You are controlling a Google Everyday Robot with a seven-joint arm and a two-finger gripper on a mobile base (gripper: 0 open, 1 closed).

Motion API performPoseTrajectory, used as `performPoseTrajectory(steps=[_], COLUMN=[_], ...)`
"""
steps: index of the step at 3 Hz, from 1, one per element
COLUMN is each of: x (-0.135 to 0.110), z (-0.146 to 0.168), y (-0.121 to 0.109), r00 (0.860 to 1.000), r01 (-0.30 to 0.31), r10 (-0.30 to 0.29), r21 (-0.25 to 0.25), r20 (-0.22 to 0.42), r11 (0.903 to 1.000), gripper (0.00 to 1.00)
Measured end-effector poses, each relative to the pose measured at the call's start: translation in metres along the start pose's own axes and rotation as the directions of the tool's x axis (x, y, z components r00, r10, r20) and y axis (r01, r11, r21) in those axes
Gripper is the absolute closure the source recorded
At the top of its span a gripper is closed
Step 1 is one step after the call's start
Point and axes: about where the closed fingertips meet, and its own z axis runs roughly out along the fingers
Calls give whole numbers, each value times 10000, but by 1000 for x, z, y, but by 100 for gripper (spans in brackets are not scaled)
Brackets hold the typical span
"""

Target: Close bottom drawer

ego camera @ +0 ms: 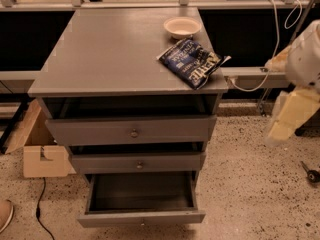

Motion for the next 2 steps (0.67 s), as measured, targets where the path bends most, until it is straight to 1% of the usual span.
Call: performPoseTrajectory(steps=[1, 2], x=[12, 13], z=[79, 163], y=[27, 64], r00=[9921, 9568], r01=[-489, -1227], r10=[613, 1808], r21=[-1125, -2478], r20=[1098, 2276], r11=[9924, 9610], gripper=[0, 0])
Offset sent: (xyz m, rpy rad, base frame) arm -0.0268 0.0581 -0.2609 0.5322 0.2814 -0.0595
